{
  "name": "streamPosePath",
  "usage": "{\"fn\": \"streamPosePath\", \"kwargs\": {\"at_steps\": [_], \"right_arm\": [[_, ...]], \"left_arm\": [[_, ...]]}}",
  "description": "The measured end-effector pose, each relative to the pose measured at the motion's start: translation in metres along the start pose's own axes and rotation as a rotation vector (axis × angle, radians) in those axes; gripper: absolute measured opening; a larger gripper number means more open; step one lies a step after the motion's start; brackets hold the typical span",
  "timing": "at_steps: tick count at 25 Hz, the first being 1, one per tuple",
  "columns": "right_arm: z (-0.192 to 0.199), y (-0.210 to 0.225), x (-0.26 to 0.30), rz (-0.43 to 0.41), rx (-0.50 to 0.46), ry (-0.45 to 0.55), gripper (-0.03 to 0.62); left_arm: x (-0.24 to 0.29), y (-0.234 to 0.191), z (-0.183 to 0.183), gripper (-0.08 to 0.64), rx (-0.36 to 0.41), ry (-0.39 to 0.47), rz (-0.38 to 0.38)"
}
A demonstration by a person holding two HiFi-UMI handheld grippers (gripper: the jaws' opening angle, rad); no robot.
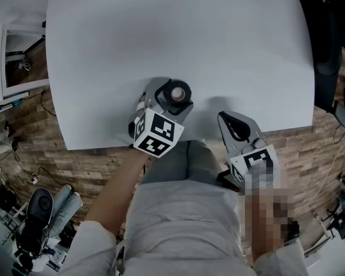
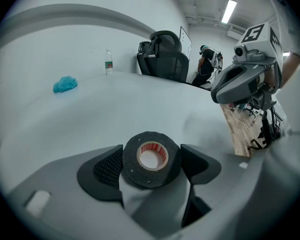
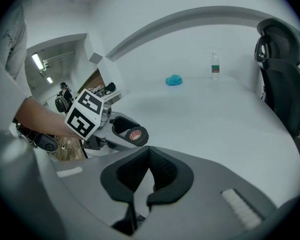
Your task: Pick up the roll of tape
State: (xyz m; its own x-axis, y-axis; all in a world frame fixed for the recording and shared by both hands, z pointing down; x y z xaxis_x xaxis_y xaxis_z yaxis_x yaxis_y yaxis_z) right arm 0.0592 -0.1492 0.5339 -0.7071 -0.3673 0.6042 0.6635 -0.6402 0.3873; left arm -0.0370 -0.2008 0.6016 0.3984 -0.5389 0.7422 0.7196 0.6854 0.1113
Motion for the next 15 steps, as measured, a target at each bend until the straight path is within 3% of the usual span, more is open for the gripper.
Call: {"fn": "streamPosePath", "kwargs": {"at_steps": [15], "right_arm": [[0.0026,-0.0010,-0.0046,0.001,-0.002,0.002,0.006]], "left_arm": [[-0.0005,0.0031,-0.0009,0.368,-0.019,-0.001,-0.011]]}}
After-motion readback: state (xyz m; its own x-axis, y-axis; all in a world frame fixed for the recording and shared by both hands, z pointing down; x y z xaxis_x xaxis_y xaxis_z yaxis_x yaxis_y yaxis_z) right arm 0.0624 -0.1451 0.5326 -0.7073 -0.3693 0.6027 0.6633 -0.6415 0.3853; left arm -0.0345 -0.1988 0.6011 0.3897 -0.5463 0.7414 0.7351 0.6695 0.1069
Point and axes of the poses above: the fingertips, and each gripper's own axes: x forward along the fingers, y to its right, z out of its underside, the point moved 1 cm from there along -x, backward along the fingers, and after that the axes turned 12 degrees about -z, right-handed, at the moved point
